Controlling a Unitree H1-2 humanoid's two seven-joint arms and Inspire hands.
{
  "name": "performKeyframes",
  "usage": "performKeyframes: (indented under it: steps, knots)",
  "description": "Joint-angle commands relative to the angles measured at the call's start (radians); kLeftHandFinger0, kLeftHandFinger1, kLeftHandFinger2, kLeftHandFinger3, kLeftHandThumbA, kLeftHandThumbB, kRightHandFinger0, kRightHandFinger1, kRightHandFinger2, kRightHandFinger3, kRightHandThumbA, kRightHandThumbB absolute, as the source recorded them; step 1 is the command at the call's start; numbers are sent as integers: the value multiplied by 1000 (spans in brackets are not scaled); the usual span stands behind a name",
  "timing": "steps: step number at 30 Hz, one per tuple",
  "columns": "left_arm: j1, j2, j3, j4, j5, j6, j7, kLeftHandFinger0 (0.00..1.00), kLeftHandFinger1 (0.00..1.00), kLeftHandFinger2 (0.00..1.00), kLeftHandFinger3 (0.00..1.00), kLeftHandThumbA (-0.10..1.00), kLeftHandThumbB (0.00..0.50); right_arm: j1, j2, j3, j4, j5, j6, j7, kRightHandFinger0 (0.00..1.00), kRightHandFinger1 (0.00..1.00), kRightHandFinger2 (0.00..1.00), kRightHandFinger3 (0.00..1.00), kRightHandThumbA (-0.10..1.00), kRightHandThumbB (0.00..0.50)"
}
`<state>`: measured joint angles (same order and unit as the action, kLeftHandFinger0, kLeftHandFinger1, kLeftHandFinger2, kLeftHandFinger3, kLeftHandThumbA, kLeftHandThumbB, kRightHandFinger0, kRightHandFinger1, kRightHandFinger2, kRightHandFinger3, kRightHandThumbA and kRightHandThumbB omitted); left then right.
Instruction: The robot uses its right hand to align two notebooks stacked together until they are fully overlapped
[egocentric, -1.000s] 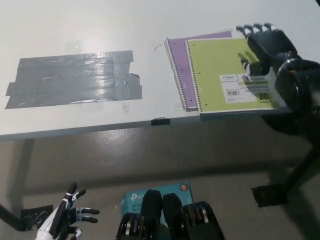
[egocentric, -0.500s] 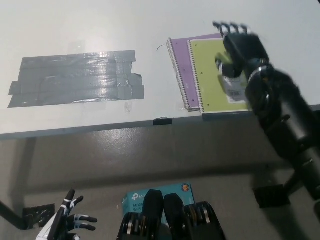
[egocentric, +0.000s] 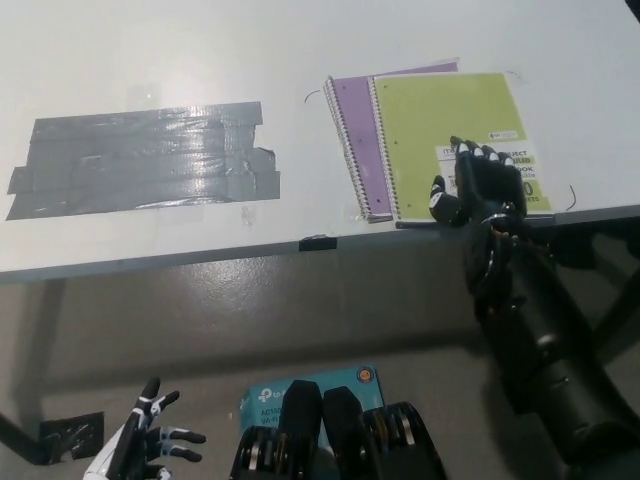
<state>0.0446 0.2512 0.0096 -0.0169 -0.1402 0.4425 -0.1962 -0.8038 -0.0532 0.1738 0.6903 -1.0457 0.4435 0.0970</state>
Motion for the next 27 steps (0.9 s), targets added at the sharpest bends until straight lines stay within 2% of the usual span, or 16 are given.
performKeyframes:
  steps: [1, 2, 4, 5, 9, 11, 12, 14, 16, 21, 25, 27]
  knots:
    - [-16, 10, -7, -40, 10, -9, -9, 370, 507, 525, 984, 1000, 495, -11, 24, -48, 15, -110, 26, 7, 1000, 1000, 1000, 1000, 1000, 440]
    - [-16, 11, -9, -40, 11, -9, -10, 380, 512, 518, 979, 1000, 495, -8, 27, -53, 13, -109, 26, 4, 1000, 1000, 1000, 1000, 1000, 444]
    - [-20, 10, -11, -36, 5, -5, -17, 479, 540, 530, 977, 1000, 500, -4, 31, -54, 11, -120, 26, 14, 1000, 1000, 1000, 1000, 1000, 450]
    - [-20, 9, -9, -30, 0, -11, -20, 452, 517, 510, 972, 1000, 500, -4, 35, -58, 13, -128, 26, 29, 1000, 1000, 1000, 1000, 1000, 460]
    - [-26, 10, -7, -42, -7, 14, -22, 479, 516, 503, 991, 1000, 500, -2, 45, -86, 10, -164, 26, 68, 1000, 1000, 1000, 1000, 1000, 464]
    - [-27, 9, -5, -46, -10, 17, -23, 461, 512, 509, 1000, 1000, 490, 0, 45, -99, 9, -153, 26, 88, 1000, 1000, 1000, 1000, 1000, 463]
    - [-28, 10, -5, -49, -9, 20, -22, 440, 511, 510, 1000, 1000, 492, -1, 39, -90, 12, -147, 26, 106, 1000, 1000, 1000, 1000, 1000, 478]
    - [-32, 10, -7, -45, -9, 19, -24, 417, 490, 491, 991, 1000, 499, -5, 18, -76, 16, -92, 26, 227, 1000, 1000, 1000, 1000, 1000, 499]
    - [-36, 13, -11, -45, -6, 24, -25, 396, 484, 488, 982, 1000, 500, 6, -3, -63, -9, -22, 26, 305, 1000, 1000, 1000, 1000, 1000, 494]
    - [-35, 16, -16, -41, -2, 5, -31, 417, 505, 490, 988, 1000, 491, 10, -34, -16, -18, 31, 26, 376, 1000, 1000, 1000, 1000, 1000, 500]
    - [-35, 8, -10, -40, -5, 14, -22, 375, 472, 471, 981, 1000, 500, -1, -45, 26, -28, 66, 24, 387, 1000, 1000, 1000, 1000, 1000, 500]
    - [-34, 8, -13, -45, -2, 15, -21, 410, 483, 474, 986, 1000, 491, -11, -45, 42, -23, 71, 26, 391, 1000, 1000, 1000, 1000, 1000, 500]
